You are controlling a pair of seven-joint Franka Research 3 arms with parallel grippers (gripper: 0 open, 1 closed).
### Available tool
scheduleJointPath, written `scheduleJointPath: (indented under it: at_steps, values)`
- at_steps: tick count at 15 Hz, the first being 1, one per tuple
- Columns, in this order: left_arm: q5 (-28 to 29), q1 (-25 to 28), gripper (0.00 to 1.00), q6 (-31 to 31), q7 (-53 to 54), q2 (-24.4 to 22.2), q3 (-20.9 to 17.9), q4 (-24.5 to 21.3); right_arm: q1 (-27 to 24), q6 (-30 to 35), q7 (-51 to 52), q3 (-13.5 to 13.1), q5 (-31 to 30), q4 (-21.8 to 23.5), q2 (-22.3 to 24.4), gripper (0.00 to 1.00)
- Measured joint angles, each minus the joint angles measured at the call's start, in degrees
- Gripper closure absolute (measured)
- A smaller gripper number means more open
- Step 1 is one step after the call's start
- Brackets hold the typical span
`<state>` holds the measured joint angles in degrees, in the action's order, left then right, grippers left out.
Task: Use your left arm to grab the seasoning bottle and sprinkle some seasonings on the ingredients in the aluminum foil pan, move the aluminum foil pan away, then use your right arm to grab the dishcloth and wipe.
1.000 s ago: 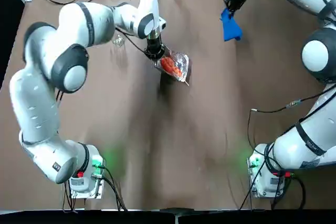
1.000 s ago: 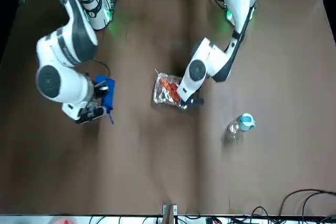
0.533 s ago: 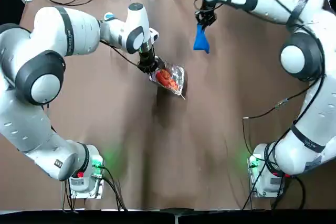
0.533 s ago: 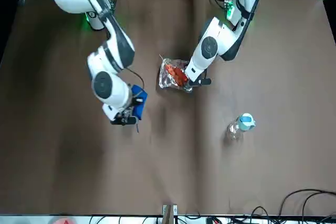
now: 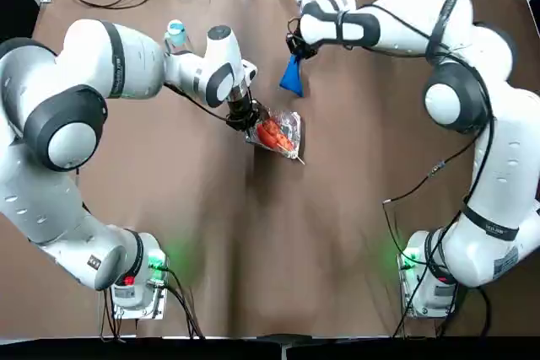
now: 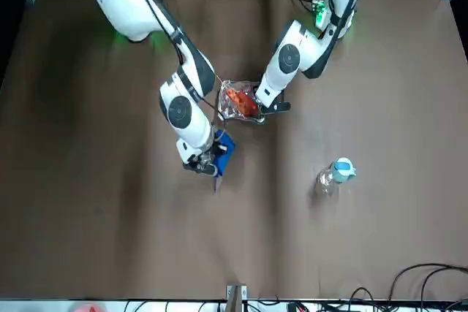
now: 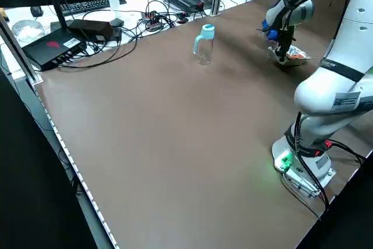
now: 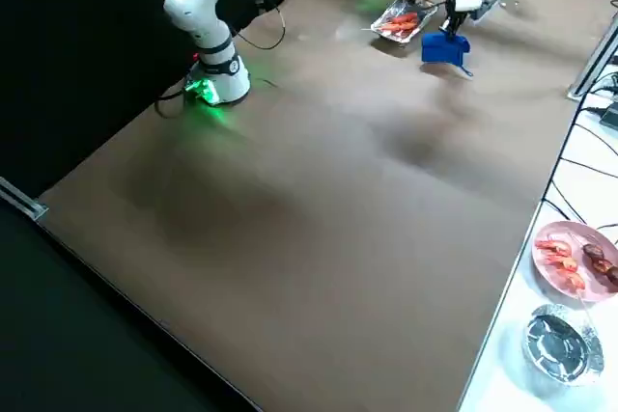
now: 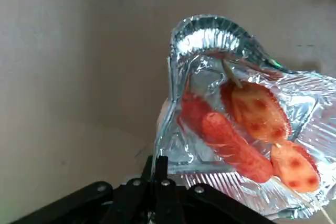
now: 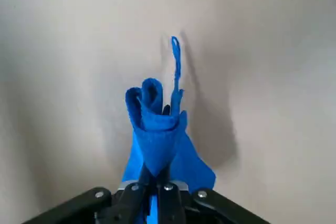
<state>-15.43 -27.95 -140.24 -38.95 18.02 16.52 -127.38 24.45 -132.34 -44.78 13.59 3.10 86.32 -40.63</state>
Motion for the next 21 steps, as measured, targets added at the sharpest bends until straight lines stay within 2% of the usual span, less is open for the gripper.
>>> scheduleJointPath:
  at_steps: [3,4,8,9,12,13,14,16,18,21]
  values:
    - [-0.01,-0.69,0.96,-2.90,-1.83,1.63,0.34,-0.15,0.89,-4.48,-0.31,-0.02,0.00,-0.05,-3.33,0.93]
    - [-0.01,-1.14,0.84,-3.66,-2.74,2.15,0.37,-0.16,1.39,-6.33,-0.46,-0.01,0.00,-0.05,-3.99,0.93]
    - [-0.01,-1.43,0.48,-3.80,-4.28,2.58,0.24,0.26,3.43,-12.29,-1.96,-0.01,0.01,-0.06,-6.33,0.93]
    - [0.15,-0.89,0.30,0.59,-4.78,1.85,-0.65,1.99,4.13,-15.37,-2.58,-0.02,0.03,-0.05,-7.88,0.93]
    - [3.79,3.05,0.04,14.41,-4.82,0.44,-2.63,10.24,5.59,-22.18,-6.18,-0.02,0.04,-0.07,-10.21,0.93]
    - [6.32,5.23,0.00,19.26,-4.79,0.22,-2.80,14.13,6.29,-25.03,-7.03,-0.02,0.04,-0.07,-10.96,0.93]
    - [9.90,7.69,0.00,23.66,-4.53,0.19,-2.86,18.68,7.08,-27.73,-7.78,-0.02,0.04,-0.08,-11.60,0.93]
    - [15.88,10.85,0.00,26.91,-2.67,0.49,-2.95,24.91,8.29,-30.20,-9.00,-0.02,0.04,-0.19,-12.21,0.93]
    - [18.59,12.90,0.00,27.82,-0.78,1.22,-2.97,28.60,9.12,-30.94,-10.09,-0.02,0.04,-0.40,-12.50,0.93]
    - [19.25,16.54,0.00,30.87,4.64,2.28,-3.06,32.67,9.52,-30.99,-10.78,-0.17,0.04,-0.98,-12.90,0.93]
